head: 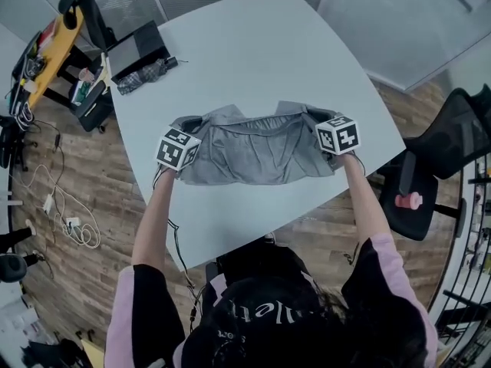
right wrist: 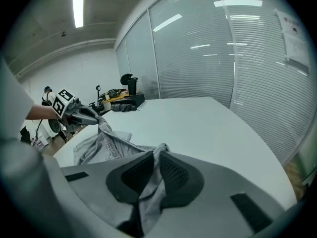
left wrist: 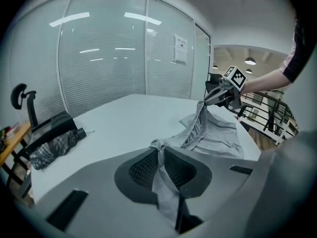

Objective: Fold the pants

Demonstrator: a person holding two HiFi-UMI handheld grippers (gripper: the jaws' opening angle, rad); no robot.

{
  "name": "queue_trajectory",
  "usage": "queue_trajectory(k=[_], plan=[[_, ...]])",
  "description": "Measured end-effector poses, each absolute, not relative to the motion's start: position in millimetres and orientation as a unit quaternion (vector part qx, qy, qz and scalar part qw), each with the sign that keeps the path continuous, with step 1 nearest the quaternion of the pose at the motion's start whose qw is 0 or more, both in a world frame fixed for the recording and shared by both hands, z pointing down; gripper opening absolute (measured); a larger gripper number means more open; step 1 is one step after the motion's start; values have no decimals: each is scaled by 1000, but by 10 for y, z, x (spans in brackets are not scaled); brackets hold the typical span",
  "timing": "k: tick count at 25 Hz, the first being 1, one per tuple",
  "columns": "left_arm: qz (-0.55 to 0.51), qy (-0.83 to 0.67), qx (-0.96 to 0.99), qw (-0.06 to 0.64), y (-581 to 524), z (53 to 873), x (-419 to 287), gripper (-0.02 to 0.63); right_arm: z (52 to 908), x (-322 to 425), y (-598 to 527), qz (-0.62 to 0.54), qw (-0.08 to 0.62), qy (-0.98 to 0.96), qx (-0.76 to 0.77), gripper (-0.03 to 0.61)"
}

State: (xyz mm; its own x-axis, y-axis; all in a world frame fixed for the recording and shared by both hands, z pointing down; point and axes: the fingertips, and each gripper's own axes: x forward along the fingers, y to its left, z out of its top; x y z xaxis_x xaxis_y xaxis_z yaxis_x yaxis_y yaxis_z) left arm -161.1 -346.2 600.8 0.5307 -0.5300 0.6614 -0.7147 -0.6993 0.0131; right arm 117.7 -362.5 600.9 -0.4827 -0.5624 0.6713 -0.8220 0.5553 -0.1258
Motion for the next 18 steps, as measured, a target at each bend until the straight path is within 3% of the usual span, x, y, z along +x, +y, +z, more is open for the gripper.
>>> queue_trajectory(k=[12,16,18], plan=[[330,-384,830,236,-3207,6813,-1609,65,6744,1316,-3405,271,358,-781,434,54],[330,-388,827,240,-3171,6831,-1614,144,6773,1313,-3364,285,350,-775,442,81],[326,-391,829,234,-3165,6780,-1624,197,6741,1298,-3347,291,344,-777,439,125]])
